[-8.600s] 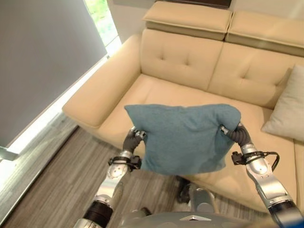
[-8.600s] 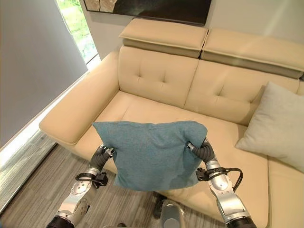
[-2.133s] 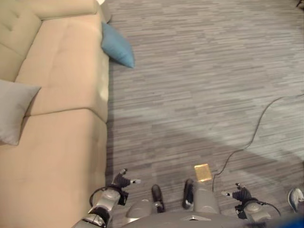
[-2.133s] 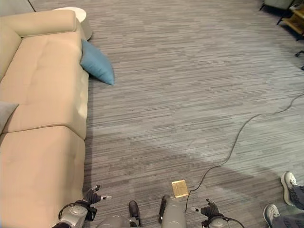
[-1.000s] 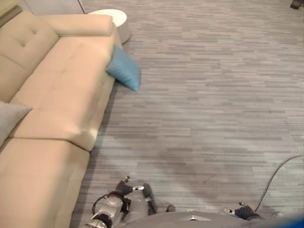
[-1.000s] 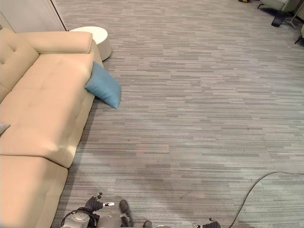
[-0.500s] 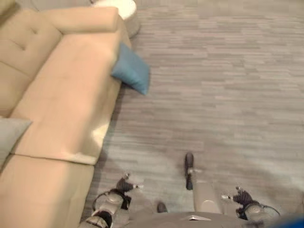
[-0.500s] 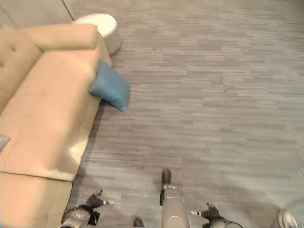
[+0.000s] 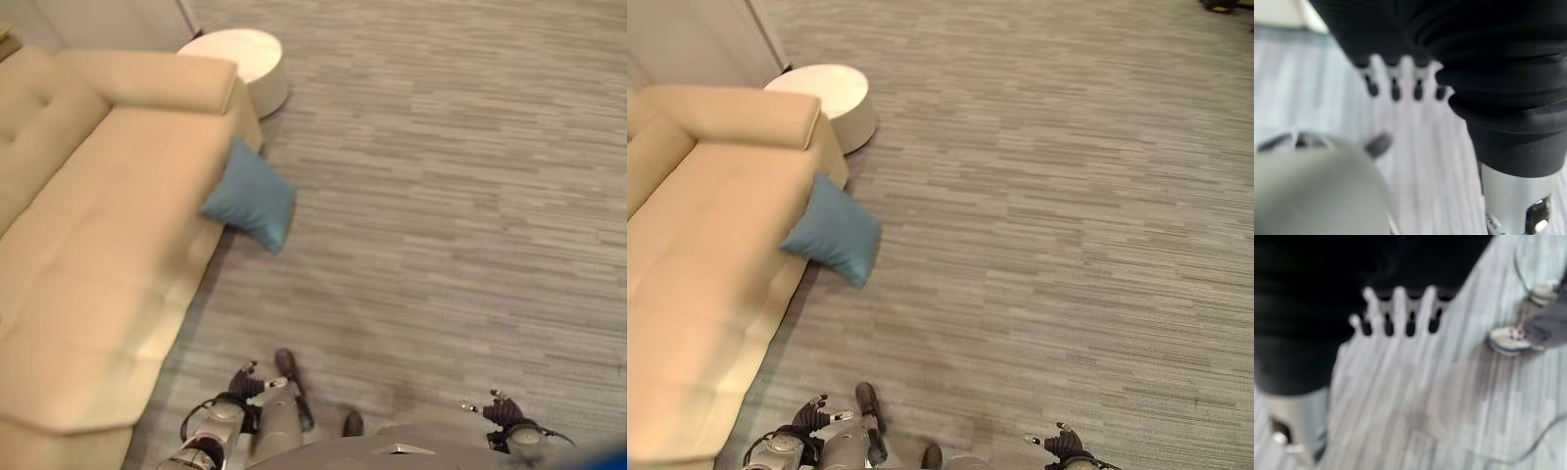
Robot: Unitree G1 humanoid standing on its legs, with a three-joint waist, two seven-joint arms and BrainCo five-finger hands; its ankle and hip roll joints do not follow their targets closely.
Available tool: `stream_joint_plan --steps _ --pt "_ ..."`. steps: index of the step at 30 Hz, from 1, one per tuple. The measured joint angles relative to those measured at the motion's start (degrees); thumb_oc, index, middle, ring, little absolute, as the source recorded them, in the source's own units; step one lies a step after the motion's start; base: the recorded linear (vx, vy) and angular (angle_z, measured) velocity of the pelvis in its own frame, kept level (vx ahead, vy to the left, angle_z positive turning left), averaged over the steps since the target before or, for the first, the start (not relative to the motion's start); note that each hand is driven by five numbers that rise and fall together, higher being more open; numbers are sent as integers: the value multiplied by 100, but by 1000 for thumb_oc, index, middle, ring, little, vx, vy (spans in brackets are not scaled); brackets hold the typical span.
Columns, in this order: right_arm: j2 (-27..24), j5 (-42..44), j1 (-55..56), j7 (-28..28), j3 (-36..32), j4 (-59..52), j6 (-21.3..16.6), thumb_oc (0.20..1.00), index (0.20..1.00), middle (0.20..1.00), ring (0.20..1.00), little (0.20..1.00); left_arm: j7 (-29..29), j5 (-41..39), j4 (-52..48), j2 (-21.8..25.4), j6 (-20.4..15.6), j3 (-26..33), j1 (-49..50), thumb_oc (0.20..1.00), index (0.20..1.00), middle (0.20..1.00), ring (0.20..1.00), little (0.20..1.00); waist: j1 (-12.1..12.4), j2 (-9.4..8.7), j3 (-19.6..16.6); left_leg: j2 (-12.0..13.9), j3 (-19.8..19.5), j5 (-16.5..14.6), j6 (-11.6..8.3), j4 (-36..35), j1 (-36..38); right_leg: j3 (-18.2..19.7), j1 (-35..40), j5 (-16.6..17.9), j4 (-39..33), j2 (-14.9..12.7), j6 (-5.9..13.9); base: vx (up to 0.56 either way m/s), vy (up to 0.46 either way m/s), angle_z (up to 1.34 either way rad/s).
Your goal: Pick up all the scattered cushions and arrange them neatly on the sofa.
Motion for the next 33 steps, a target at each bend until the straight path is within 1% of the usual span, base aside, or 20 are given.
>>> stream_joint_plan --steps 1,2,3,5,7,9,12,13,15,16,18,20,21,22,24,25,29,30,31,33 --pt "-105 -4 53 31 60 -23 8 1000 1000 1000 1000 1000 -1 22 67 -102 35 -39 26 1000 1000 1000 1000 1000 26 403 -90 10 141 -198 367 -138 197 16 -433 -262 1133 161 309 234 133 -35" --pt "1 -4 195 60 162 -218 9 1000 1000 1000 1000 1000 -9 25 56 17 63 -215 50 1000 1000 1000 1000 1000 -118 506 -120 42 183 -376 507 -624 565 -166 -1343 -271 3182 -50 424 247 122 -19" --pt "109 -14 310 115 212 -302 22 1000 1000 1000 1000 1000 -5 26 -61 136 53 -256 53 1000 1000 1000 1000 1000 -156 317 -145 -140 142 -453 516 -732 701 -246 -1942 -484 4367 -517 427 245 99 21" --pt "231 -17 300 116 221 -393 25 1000 1000 1000 1000 1000 14 27 -129 265 64 -251 -64 1000 1000 1000 1000 1000 -236 -63 -83 -591 148 -606 573 -874 947 136 -2848 -522 5378 -1391 488 261 28 17" --pt "240 -19 158 118 197 -458 24 1000 1000 1000 1000 1000 19 21 -185 183 60 -255 -222 1000 1000 1000 1000 1000 -210 -53 90 -670 80 -626 537 -1047 1180 235 -3387 -635 4766 -1658 419 311 -56 21" --pt "213 -21 -94 117 194 -496 25 1000 1000 1000 1000 1000 21 20 -229 115 50 -241 -360 1000 1000 1000 1000 1000 -201 161 289 -547 2 -701 376 -1115 1367 178 -3653 -419 3180 -1485 269 342 -128 19" --pt "184 -59 -363 113 184 -583 19 1000 1000 1000 1000 1000 26 21 -176 107 51 -216 -386 1000 1000 1000 1000 1000 -214 219 400 -549 -163 -1010 -50 -1123 1779 -125 -3728 781 925 -1461 268 402 -171 41" --pt "140 -118 -345 120 138 -571 31 1000 1000 1000 1000 1000 25 27 -116 48 56 -219 -319 1000 1000 1000 1000 1000 -260 338 421 -371 -472 -1208 -237 -1117 2063 75 -3410 1553 620 -1268 207 582 -429 107" --pt "69 -113 -391 130 -121 -479 22 1000 1000 1000 1000 1000 26 28 -37 -36 21 -205 -251 1000 1000 1000 1000 1000 -214 368 455 93 -703 -930 -683 -145 1950 158 -2849 1498 704 -1057 -145 439 -444 126" --pt "13 -110 -250 119 -276 -413 12 1000 1000 1000 1000 1000 24 28 32 -76 -34 -234 -320 1000 1000 1000 1000 1000 -171 46 320 268 -804 -532 -1114 1432 1228 27 -2459 1440 407 -1221 -430 226 -305 86" --pt "-100 -51 -265 83 -370 -411 -36 1000 1000 1000 1000 1000 11 18 -11 -180 -15 -218 -100 1000 1000 1000 1000 1000 -148 55 308 865 -596 -114 -1317 2810 737 -133 -2003 1254 169 -952 -859 439 -295 41" --pt "-119 20 -196 76 -341 -364 -20 1000 1000 1000 1000 1000 -2 -27 -178 -158 -30 -155 -24 1000 1000 1000 1000 1000 -51 -40 317 1118 -295 -244 -1202 2885 431 -247 -1408 972 -150 -744 -1043 531 -92 26" --pt "30 22 -111 77 -249 -288 7 1000 1000 1000 1000 1000 -25 -26 -350 -161 -52 -217 -74 1000 1000 1000 1000 1000 -4 -218 349 968 272 -245 -1053 1631 169 -386 -1042 1002 -439 -690 -1033 458 61 13" --pt "37 22 -126 92 -143 -284 8 1000 1000 1000 1000 1000 -53 -27 -347 -157 -52 -223 -88 1000 1000 1000 1000 1000 -6 -171 328 944 361 -204 -1056 1121 37 -419 -1017 953 -445 -619 -1002 369 55 5" --pt "26 16 -118 85 -29 -277 -7 1000 1000 1000 1000 1000 -58 -11 -329 -170 -16 -221 -92 1000 1000 1000 1000 1000 -48 -23 272 995 452 11 -1168 83 -80 -425 -781 752 -537 -365 -692 237 12 -8" --pt "36 17 -87 84 -30 -249 11 1000 1000 1000 1000 1000 -59 11 -321 -157 -11 -223 -75 1000 1000 1000 1000 1000 -54 28 256 1040 533 116 -1120 -249 -32 -507 -689 761 -532 -283 -728 313 34 -19" --pt "-22 6 -26 86 -2 -145 16 1000 1000 1000 1000 1000 -57 15 -259 -122 -13 -37 18 1000 1000 1000 1000 1000 -12 -60 142 487 517 153 -759 -43 42 -586 -179 346 -524 -307 -278 322 131 -37" --pt "-52 2 79 90 -6 -119 24 1000 1000 1000 1000 1000 -56 15 -176 -170 -10 2 19 1000 1000 1000 1000 1000 -24 10 103 247 569 115 -450 -227 260 -579 -135 166 -251 -315 -15 220 163 1" --pt "-48 0 164 97 -2 -142 26 1000 1000 1000 1000 1000 -56 14 -86 -166 -7 -5 114 1000 1000 1000 1000 1000 0 296 -59 293 673 -246 158 -527 531 -593 -306 -177 597 -227 237 194 149 22" --pt "159 -1 288 130 35 -261 36 1000 1000 1000 1000 1000 -55 10 -112 68 -5 -15 79 1000 1000 1000 1000 1000 52 -14 -103 2 554 -348 162 -634 789 -530 -933 -594 2408 -658 293 133 76 44"
